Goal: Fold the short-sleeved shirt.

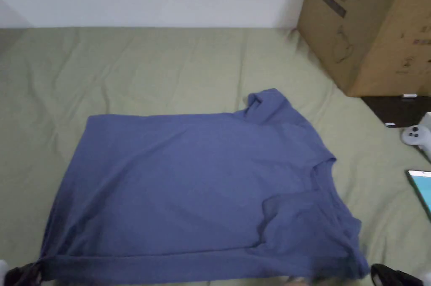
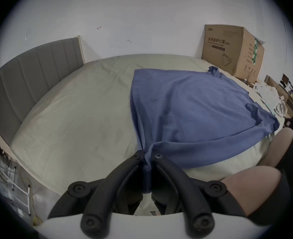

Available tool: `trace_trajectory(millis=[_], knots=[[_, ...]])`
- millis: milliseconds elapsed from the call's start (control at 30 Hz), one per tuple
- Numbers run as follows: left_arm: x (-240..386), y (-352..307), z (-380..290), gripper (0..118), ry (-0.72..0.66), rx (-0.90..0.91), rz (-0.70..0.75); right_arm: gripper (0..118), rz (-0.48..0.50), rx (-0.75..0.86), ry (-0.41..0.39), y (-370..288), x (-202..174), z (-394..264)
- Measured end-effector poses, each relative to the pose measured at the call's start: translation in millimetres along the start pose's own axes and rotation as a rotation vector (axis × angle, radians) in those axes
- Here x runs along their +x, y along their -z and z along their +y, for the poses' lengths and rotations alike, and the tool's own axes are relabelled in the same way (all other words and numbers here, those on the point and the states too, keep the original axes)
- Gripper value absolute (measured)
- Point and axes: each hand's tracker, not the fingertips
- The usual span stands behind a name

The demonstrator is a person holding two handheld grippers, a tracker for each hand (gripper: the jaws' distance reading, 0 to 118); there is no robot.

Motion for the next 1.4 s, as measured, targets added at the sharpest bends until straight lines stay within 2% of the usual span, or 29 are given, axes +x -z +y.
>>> trace_trajectory(millis=[33,67,100,133,200,233,267,300,333,367,400,433,500,600,733,800,900,967,1000,1033,1067,1100,1133,1167,1200,1267,1367,1400], knots=[[2,-6,0,6,-0.017,0.005,-0.008,7,0.014,-0.022,0.001,10,4,3],[2,-7,1,6,-0.029,0.006,-0.015,31,0.009,-0.038,-0.009,18,3,4],[2,-8,2,6,-0.036,0.006,-0.016,76,-0.001,-0.048,-0.017,27,3,5],[2,-8,3,6,-0.038,0.006,-0.011,95,-0.002,-0.077,-0.025,38,6,6],[-1,-3,3,6,-0.038,0.000,-0.011,94,0.018,-0.107,-0.011,54,7,8],[0,-1,3,6,-0.036,-0.011,-0.006,90,0.036,-0.162,-0.010,61,6,9],[0,0,3,6,-0.035,-0.020,-0.007,67,0.049,-0.190,-0.021,66,6,10],[2,-1,3,6,-0.036,-0.024,-0.008,5,0.041,-0.161,-0.023,65,5,10],[3,-3,4,6,-0.036,-0.026,-0.009,0,0.032,-0.148,-0.036,59,-1,14],[4,-5,5,6,-0.035,-0.027,-0.010,0,-0.020,-0.139,-0.062,56,-4,15],[4,-8,7,6,-0.037,-0.028,-0.011,0,-0.002,-0.135,-0.037,50,-1,13],[1,-9,9,6,-0.041,-0.028,-0.016,0,0.068,-0.149,0.011,45,3,15],[-1,-15,18,6,-0.070,-0.040,-0.042,0,0.030,-0.130,0.018,33,2,18],[-9,-18,41,6,-0.088,-0.041,-0.060,0,0.030,-0.122,0.034,23,9,38],[-16,-4,96,6,-0.071,-0.039,-0.083,0,0.048,-0.108,0.124,38,28,94],[-23,14,125,6,-0.075,-0.050,-0.086,0,0.058,-0.124,0.108,59,39,121],[-34,60,164,6,-0.084,-0.092,-0.104,0,0.034,-0.184,0.042,103,42,165],[-40,105,177,6,-0.116,-0.239,-0.111,0,0.016,-0.295,0.056,144,49,178],[-42,125,178,7,-0.152,-0.273,-0.130,0,0.001,-0.326,0.038,160,44,184],[-43,140,178,9,-0.188,-0.290,-0.125,1,-0.009,-0.347,0.033,176,44,186],[-43,151,178,23,-0.195,-0.319,-0.106,12,-0.027,-0.369,0.028,189,42,186],[-21,138,180,55,-0.191,-0.328,-0.055,49,-0.078,-0.337,0.023,190,39,185],[-15,127,180,78,-0.171,-0.258,0.033,85,-0.175,-0.240,0.006,190,38,182],[-12,114,177,97,-0.160,-0.154,0.063,108,-0.222,-0.109,-0.007,177,35,177],[-11,99,172,110,-0.160,-0.054,0.054,118,-0.210,0.011,0.000,162,33,171],[-26,73,158,111,-0.146,0.097,0.045,118,-0.223,0.224,-0.004,122,27,153],[-12,41,121,110,-0.109,0.115,0.118,118,-0.202,0.194,-0.020,87,18,121],[-8,37,108,107,-0.100,0.094,0.105,115,-0.159,0.152,-0.019,81,16,106]])
